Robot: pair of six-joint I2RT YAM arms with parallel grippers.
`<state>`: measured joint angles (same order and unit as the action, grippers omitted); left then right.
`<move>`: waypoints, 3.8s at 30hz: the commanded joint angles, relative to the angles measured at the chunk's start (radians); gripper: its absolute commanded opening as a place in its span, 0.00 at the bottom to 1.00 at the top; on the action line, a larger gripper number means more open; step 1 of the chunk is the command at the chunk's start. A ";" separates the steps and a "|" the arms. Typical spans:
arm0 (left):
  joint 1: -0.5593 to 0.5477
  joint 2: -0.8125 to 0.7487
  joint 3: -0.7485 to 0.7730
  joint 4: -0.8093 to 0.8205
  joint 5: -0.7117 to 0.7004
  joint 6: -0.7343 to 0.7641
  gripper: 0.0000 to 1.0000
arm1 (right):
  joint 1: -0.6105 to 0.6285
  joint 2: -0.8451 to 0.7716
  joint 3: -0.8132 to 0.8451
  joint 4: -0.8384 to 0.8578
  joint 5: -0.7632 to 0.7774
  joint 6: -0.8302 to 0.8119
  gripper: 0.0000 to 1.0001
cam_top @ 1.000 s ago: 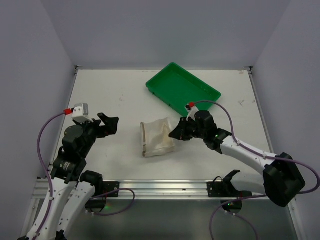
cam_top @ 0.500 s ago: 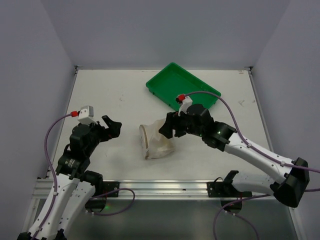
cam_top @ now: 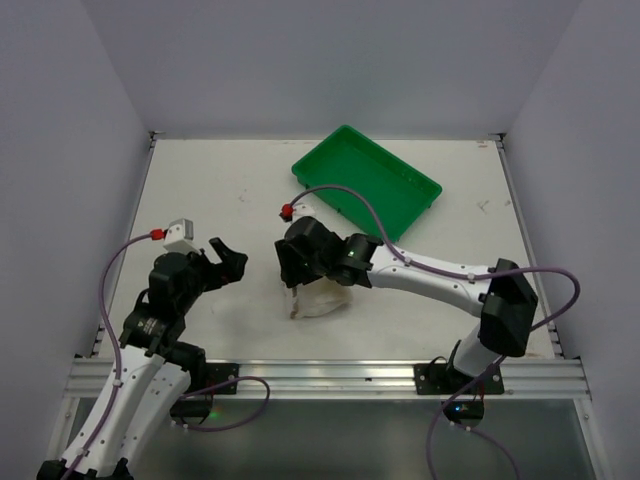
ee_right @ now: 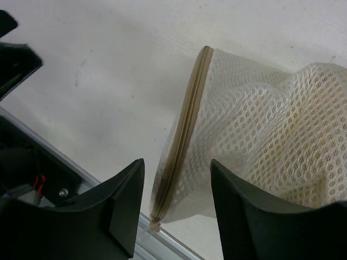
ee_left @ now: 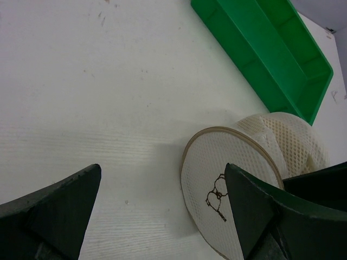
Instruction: Unzip the laundry bag and remove the bra
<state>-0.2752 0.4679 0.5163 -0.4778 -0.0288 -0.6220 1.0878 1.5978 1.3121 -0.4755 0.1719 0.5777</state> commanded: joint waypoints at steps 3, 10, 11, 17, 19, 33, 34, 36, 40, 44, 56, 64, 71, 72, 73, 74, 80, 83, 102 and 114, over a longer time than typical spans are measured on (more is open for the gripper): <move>0.007 -0.003 -0.028 0.041 0.024 -0.030 1.00 | 0.001 0.096 0.116 -0.040 0.070 0.073 0.44; 0.007 0.006 -0.036 0.059 0.091 -0.070 1.00 | -0.025 0.073 0.119 0.015 0.087 0.186 0.00; 0.007 0.011 -0.032 0.061 0.102 -0.074 1.00 | -0.028 0.059 0.104 0.064 0.090 0.204 0.00; 0.007 0.031 0.001 0.051 0.135 -0.093 1.00 | -0.046 -0.070 -0.046 0.283 0.130 0.336 0.00; 0.007 0.028 -0.002 0.053 0.147 -0.108 1.00 | -0.054 -0.094 -0.091 0.325 0.162 0.378 0.00; 0.007 -0.092 -0.144 0.237 0.260 -0.429 1.00 | -0.086 -0.226 -0.322 0.687 0.179 0.516 0.00; 0.007 -0.095 -0.153 0.243 0.265 -0.456 1.00 | -0.088 -0.236 -0.332 0.699 0.179 0.527 0.00; 0.007 -0.098 -0.163 0.258 0.270 -0.476 1.00 | -0.098 -0.237 -0.338 0.724 0.166 0.530 0.00; 0.007 -0.084 -0.199 0.295 0.299 -0.524 1.00 | -0.111 -0.251 -0.353 0.750 0.149 0.548 0.00; 0.005 -0.068 -0.234 0.376 0.326 -0.555 0.99 | -0.118 -0.249 -0.361 0.776 0.118 0.547 0.00; -0.007 0.011 -0.298 0.651 0.375 -0.657 0.73 | -0.129 -0.246 -0.402 0.862 0.054 0.550 0.00; -0.009 -0.035 -0.292 0.642 0.357 -0.670 0.24 | -0.167 -0.251 -0.448 0.838 0.011 0.444 0.00; -0.009 -0.014 -0.291 0.627 0.357 -0.650 0.00 | -0.204 -0.272 -0.407 0.588 -0.071 0.170 0.42; -0.009 -0.009 -0.288 0.622 0.354 -0.647 0.00 | -0.204 -0.285 -0.377 0.539 -0.066 0.099 0.48; -0.009 -0.006 -0.285 0.619 0.348 -0.642 0.00 | -0.204 -0.294 -0.364 0.466 -0.061 0.070 0.57; -0.009 0.000 -0.280 0.617 0.345 -0.640 0.00 | -0.204 -0.306 -0.356 0.433 -0.063 0.045 0.61; -0.009 0.046 -0.243 0.597 0.306 -0.619 0.00 | -0.129 -0.369 -0.402 0.408 -0.080 0.008 0.64; -0.009 0.069 -0.228 0.591 0.297 -0.611 0.00 | -0.091 -0.349 -0.432 0.449 -0.101 0.050 0.57; -0.009 0.077 -0.203 0.551 0.283 -0.594 0.00 | 0.027 -0.150 -0.235 0.321 0.046 0.085 0.37; -0.009 0.069 -0.199 0.541 0.287 -0.585 0.00 | 0.024 -0.096 -0.175 0.287 0.070 0.083 0.24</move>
<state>-0.2783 0.5457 0.2665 0.0368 0.2546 -1.2335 1.1133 1.4914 1.0920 -0.1730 0.1993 0.6552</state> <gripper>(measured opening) 0.036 0.249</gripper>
